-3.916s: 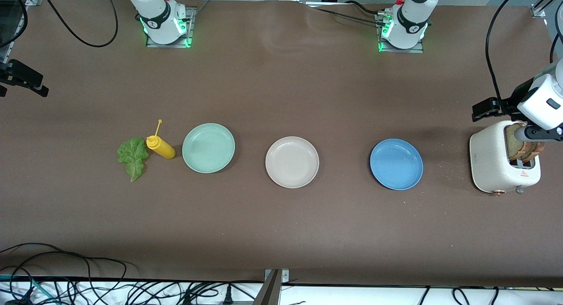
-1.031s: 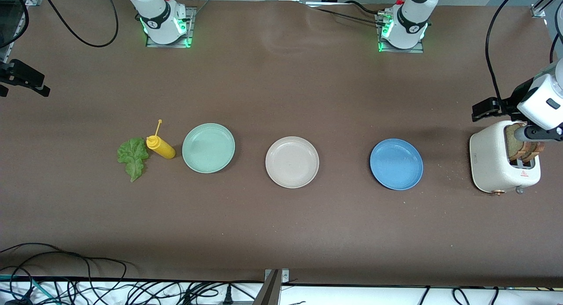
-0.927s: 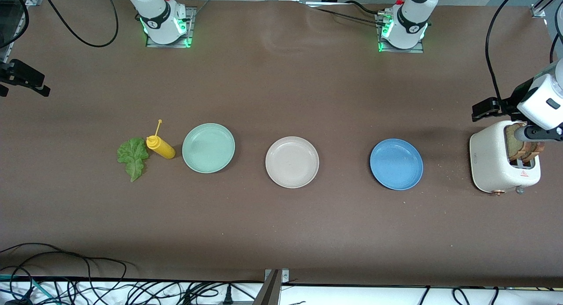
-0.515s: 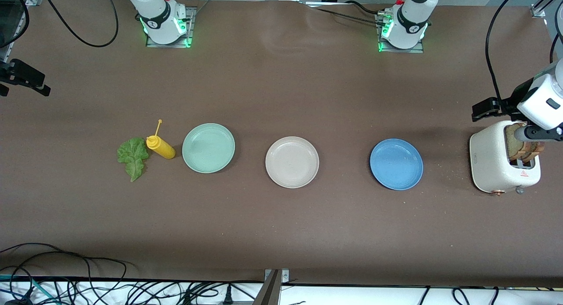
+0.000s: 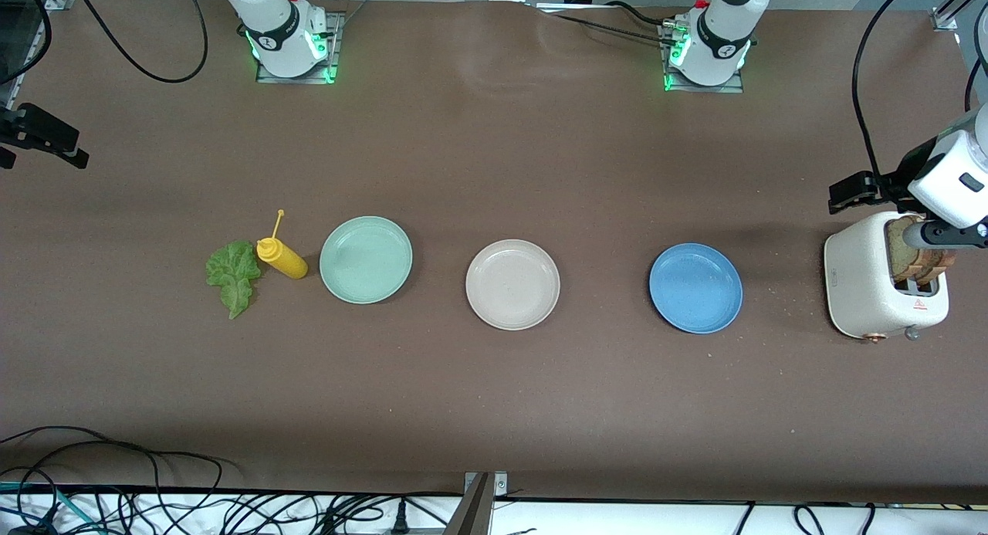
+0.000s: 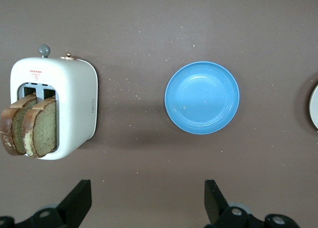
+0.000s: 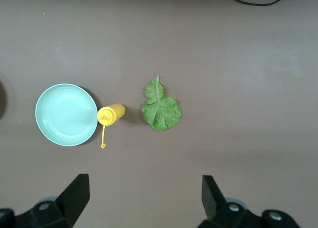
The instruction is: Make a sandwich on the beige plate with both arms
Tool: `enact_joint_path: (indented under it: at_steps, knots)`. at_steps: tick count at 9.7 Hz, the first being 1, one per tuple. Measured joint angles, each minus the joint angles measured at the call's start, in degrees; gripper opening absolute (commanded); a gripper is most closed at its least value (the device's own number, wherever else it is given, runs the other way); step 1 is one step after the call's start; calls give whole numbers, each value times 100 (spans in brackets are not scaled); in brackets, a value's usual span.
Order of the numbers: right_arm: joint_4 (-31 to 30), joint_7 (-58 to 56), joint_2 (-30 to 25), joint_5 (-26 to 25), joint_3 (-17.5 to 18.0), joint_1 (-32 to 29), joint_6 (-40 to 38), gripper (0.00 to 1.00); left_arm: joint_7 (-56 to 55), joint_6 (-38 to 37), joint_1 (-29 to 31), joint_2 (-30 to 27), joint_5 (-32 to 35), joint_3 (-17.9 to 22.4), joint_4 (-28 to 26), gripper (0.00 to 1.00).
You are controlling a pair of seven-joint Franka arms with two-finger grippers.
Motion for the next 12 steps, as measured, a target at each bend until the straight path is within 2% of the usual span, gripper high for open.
enact_joint_path:
  at_steps: [3,7,12]
  knots:
    - [0,0,0,0,1,0,-2,100,298,124,47,165,358,51,0,100]
    - [0,0,-1,0,2,2,-3,100,1156,202,458,375,390,69,-1,100]
    - [0,0,-1,1,7,4,-4,100,1682,417,974,578,391,73,-26,100]
